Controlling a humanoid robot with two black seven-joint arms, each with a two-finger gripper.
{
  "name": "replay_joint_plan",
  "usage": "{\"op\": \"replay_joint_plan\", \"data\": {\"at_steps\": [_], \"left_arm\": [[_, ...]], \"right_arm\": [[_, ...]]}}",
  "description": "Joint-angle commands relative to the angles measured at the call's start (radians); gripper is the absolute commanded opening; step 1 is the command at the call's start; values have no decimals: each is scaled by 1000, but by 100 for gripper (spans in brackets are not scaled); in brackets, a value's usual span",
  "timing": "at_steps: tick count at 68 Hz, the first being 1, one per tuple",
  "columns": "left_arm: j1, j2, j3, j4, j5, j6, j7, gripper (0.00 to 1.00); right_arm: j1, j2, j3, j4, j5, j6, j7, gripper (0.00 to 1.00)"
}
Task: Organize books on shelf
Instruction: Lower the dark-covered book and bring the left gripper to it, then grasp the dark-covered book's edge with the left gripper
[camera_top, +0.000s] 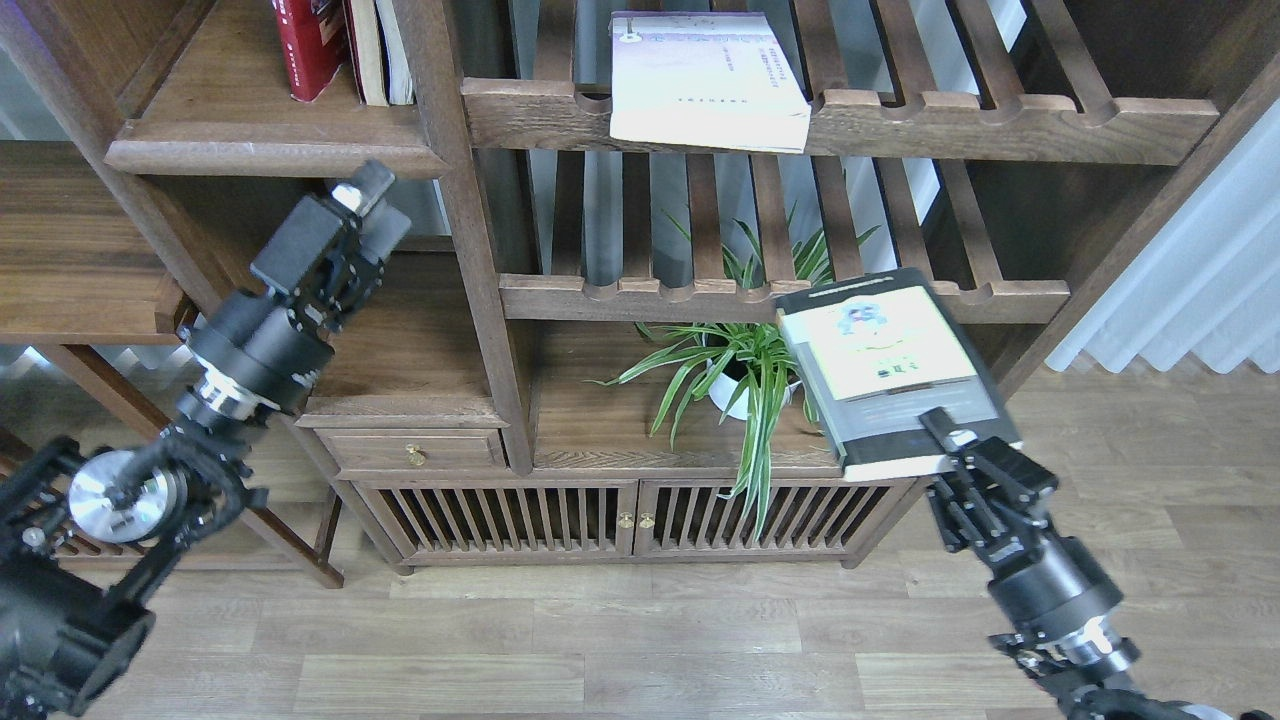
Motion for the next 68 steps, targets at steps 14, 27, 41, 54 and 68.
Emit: {"op": "replay_joint_plan", "data": {"at_steps": [14, 27, 41, 54, 68], "left_arm": [[88, -72, 29, -1, 5, 0, -12, 98], [122, -183, 52, 0, 5, 0, -12, 98], [180, -248, 88, 0, 7, 0, -4, 97], [212, -249, 92, 0, 7, 0, -3, 96], [220, -261, 100, 0, 5, 0, -3, 94]], "right_arm": [[58, 61, -69, -17, -37, 0, -3, 3], [52, 96, -101, -15, -86, 0, -11, 3], [47, 117, -138, -14, -98, 0, -13, 3], [47, 142, -160, -12, -108, 0, -13, 3], [51, 154, -222, -8, -126, 0, -14, 3]]}}
